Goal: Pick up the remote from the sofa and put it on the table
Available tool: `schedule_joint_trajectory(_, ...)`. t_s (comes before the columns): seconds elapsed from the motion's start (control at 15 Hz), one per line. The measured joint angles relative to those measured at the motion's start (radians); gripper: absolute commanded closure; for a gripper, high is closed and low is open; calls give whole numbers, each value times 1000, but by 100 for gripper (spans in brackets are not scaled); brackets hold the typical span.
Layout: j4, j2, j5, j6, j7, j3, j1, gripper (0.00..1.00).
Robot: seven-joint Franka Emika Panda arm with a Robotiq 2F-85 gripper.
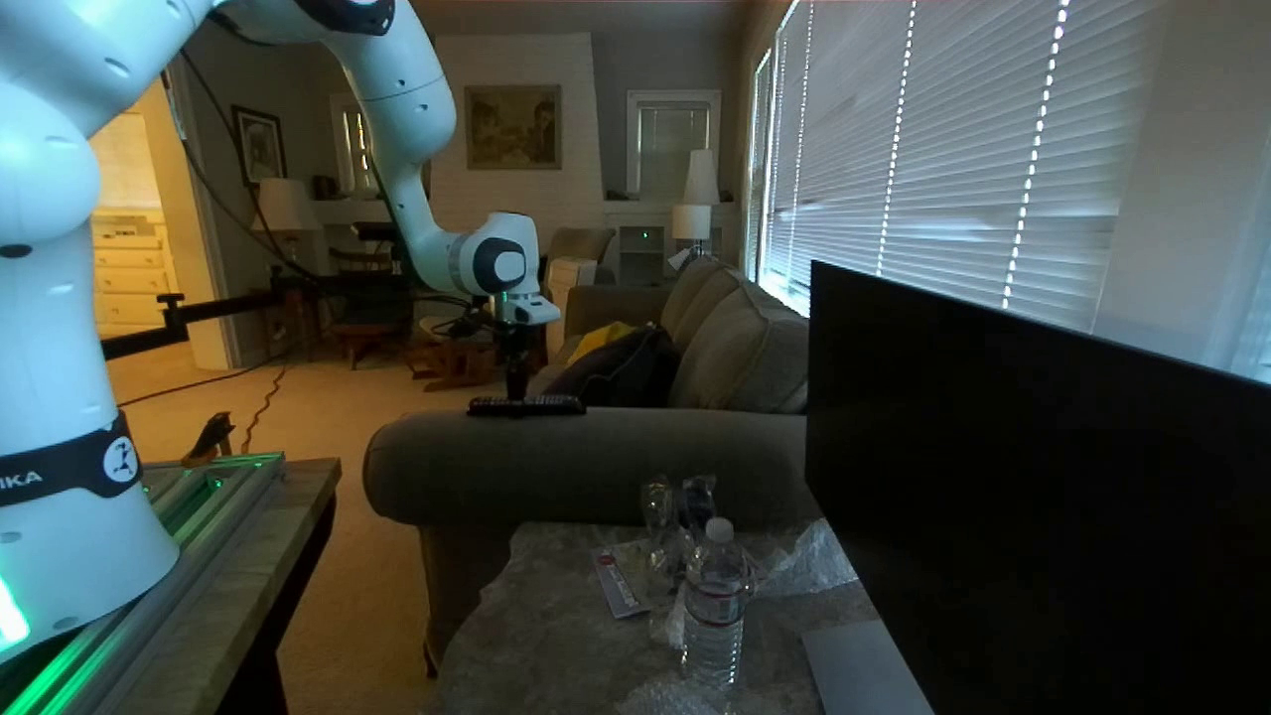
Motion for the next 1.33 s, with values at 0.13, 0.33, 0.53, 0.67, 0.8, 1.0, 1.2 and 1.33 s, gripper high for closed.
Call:
schedule_joint_trajectory(0.13,-22,-20,0,-10,-13,12,-23,71)
schedule_joint_trajectory(0.33,-78,-69,0,-10,-49,16,-63,71)
schedule_joint_trajectory(0.53,-139,-127,0,-11,-125,22,-123,71)
schedule_joint_trajectory(0.67,-177,-164,-1,-14,-193,25,-170,71)
schedule_joint_trajectory(0.8,-213,-200,-1,-20,-255,25,-218,71)
schedule_joint_trajectory(1.0,-267,-248,-1,-32,-334,26,-287,71)
schedule_joint_trajectory(1.2,-324,-288,-1,-33,-379,28,-357,71)
schedule_joint_trajectory(1.33,-359,-307,-1,-33,-392,27,-403,71)
